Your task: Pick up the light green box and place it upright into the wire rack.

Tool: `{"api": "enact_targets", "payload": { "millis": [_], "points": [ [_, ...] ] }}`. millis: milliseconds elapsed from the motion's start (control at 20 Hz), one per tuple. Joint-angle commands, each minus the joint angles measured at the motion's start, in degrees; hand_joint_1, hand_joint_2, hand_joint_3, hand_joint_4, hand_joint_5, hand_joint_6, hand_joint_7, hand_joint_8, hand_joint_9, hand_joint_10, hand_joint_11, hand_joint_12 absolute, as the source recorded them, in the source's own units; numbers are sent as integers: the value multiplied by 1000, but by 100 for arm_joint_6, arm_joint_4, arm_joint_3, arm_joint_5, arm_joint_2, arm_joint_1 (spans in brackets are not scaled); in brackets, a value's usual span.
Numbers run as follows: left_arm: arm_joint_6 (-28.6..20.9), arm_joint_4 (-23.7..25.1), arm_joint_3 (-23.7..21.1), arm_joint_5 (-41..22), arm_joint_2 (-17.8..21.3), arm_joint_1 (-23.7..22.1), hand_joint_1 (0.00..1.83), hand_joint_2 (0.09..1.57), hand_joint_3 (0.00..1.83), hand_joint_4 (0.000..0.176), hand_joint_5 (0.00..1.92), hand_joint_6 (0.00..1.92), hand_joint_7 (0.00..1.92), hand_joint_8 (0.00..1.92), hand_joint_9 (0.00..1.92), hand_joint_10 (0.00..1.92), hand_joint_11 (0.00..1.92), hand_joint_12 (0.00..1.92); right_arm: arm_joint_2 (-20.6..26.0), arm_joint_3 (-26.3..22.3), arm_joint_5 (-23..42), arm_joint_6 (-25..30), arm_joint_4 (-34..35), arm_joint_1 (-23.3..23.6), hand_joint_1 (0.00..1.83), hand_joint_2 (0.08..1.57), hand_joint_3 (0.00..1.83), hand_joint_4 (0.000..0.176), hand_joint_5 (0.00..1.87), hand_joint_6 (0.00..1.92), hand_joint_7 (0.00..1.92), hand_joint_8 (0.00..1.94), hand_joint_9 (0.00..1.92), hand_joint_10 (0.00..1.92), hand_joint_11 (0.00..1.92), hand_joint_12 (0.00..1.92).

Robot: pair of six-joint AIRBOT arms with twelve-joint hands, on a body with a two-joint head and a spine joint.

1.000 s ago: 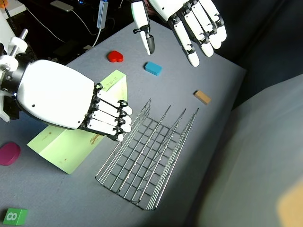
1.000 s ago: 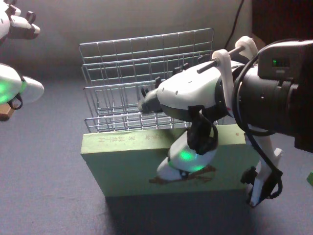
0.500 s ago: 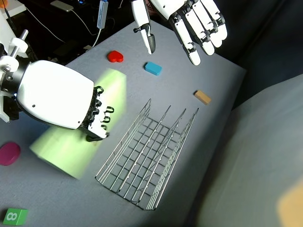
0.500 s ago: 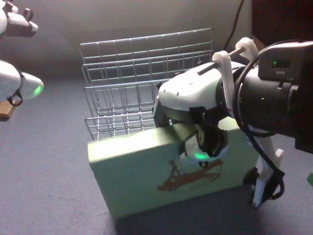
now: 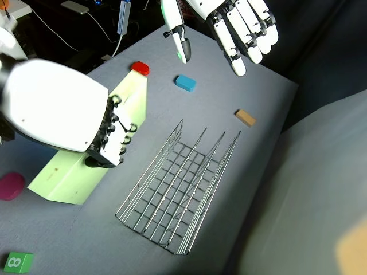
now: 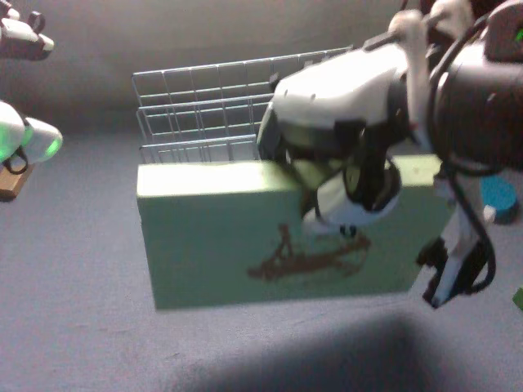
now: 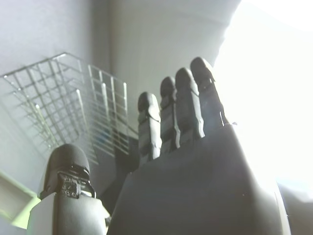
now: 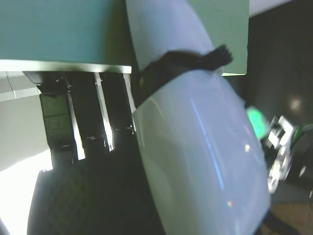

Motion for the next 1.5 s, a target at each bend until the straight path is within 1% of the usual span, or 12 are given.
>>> {"api": "enact_targets", "payload": {
  "millis": [0, 250, 600, 650, 700, 750, 800, 1000, 1100, 1200, 1250, 1450],
  "points": [
    [199, 312, -22, -173, 15, -114, 175, 1192, 3, 81, 244, 1, 169, 1, 127, 4, 0, 372, 23, -20, -318, 0, -402, 143, 1356, 1175, 0, 0, 753, 1084, 915, 1148, 818, 1423, 745, 1437],
    [371, 229, -8, -110, 17, -173, 178, 1194, 2, 80, 244, 0, 170, 1, 126, 2, 0, 386, 102, 11, -179, -5, -1371, 546, 1368, 1146, 0, 0, 797, 1008, 967, 1072, 900, 1364, 747, 1414],
    [340, 230, -14, -107, 17, -193, 177, 1198, 1, 78, 240, 0, 167, 0, 121, 0, 0, 389, -28, 283, -367, -7, -1376, 906, 1353, 1185, 0, 0, 751, 1111, 889, 1192, 781, 1460, 722, 1429],
    [323, 230, -14, -96, 16, -198, 177, 1198, 1, 78, 241, 1, 169, 1, 121, 0, 0, 384, -117, 370, -371, -7, -1375, 894, 1241, 1177, 0, 0, 793, 1104, 929, 1223, 781, 1205, 709, 1427],
    [317, 230, -15, -83, 16, -201, 177, 1199, 1, 77, 244, 2, 171, 2, 119, 0, 0, 380, -202, 447, -371, -6, -1374, 861, 1217, 1175, 0, 0, 807, 1098, 935, 1229, 804, 1099, 708, 1417],
    [312, 230, -17, -82, 16, -204, 177, 1198, 1, 77, 245, 2, 172, 2, 119, 0, 0, 379, -287, 526, -353, -6, -1365, 817, 1326, 1179, 3, 0, 774, 1096, 890, 1203, 798, 1376, 719, 1420],
    [295, 230, -18, -72, 16, -206, 179, 1198, 1, 77, 244, 2, 171, 1, 117, 0, 0, 376, -367, 602, -335, -4, -1352, 770, 1347, 1185, 1, 0, 757, 1105, 867, 1214, 803, 1435, 736, 1428],
    [270, 230, -15, -23, 15, -262, 184, 1197, 0, 77, 245, 2, 172, 1, 121, 2, 0, 374, -634, 861, -348, -2, -1345, 604, 1352, 1188, 0, 0, 743, 1111, 865, 1218, 802, 1452, 743, 1427],
    [271, 230, -9, -18, 16, -280, 187, 1195, 0, 78, 248, 2, 175, 2, 124, 3, 0, 376, -733, 967, -347, -2, -1344, 502, 1219, 1177, 0, 0, 799, 1103, 934, 1239, 835, 1110, 740, 1413],
    [272, 230, -2, -18, 16, -299, 188, 1196, 0, 78, 247, 2, 174, 2, 122, 2, 0, 377, -831, 1077, -311, 0, -1341, 404, 1211, 1177, 0, 0, 810, 1092, 927, 1253, 838, 1082, 740, 1410],
    [272, 230, -2, -18, 15, -305, 190, 1197, 0, 78, 248, 2, 176, 2, 122, 1, 0, 377, -876, 1132, -322, 0, -1340, 359, 1324, 1184, 6, 0, 764, 1095, 869, 1244, 807, 1377, 726, 1414],
    [272, 230, -1, -10, 15, -308, 194, 1193, 0, 79, 251, 2, 178, 2, 123, 1, 0, 389, -1070, 1341, -370, 2, -1341, 183, 1349, 1198, 0, 0, 727, 1127, 841, 1268, 786, 1470, 713, 1435]
  ]
}}
